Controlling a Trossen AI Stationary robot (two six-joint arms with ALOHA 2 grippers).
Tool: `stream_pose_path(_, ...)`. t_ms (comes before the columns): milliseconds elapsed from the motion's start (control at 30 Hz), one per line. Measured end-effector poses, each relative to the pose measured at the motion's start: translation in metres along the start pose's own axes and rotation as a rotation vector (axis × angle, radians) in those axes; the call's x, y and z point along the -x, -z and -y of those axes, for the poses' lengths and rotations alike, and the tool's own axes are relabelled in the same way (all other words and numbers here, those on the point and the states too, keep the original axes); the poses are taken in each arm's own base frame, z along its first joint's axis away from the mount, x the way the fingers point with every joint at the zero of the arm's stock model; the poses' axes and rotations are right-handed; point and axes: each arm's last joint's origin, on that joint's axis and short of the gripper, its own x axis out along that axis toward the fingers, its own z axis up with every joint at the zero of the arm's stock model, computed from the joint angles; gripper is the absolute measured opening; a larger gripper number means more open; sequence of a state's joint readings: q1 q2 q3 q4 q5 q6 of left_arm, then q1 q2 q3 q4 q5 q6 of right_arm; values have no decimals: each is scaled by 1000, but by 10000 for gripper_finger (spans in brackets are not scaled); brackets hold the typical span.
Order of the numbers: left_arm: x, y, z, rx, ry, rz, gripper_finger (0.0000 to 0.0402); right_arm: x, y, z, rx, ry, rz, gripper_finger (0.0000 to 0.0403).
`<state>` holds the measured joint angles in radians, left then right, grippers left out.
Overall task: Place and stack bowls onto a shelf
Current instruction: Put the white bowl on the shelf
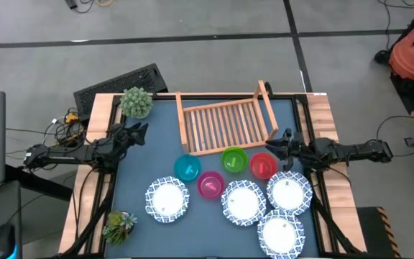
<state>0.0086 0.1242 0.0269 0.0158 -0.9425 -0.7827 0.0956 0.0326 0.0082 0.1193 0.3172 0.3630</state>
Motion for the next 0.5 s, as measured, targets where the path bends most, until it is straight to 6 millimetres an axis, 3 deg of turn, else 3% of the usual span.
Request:
stream_pose_path(267, 2, -5, 15, 272, 266, -136, 281, 3, -22, -8, -178, -96, 218, 134)
stream_pose_path(500, 10, -32, 33, 443, 546, -15, 281, 13, -46, -14, -269, -214, 459, 134)
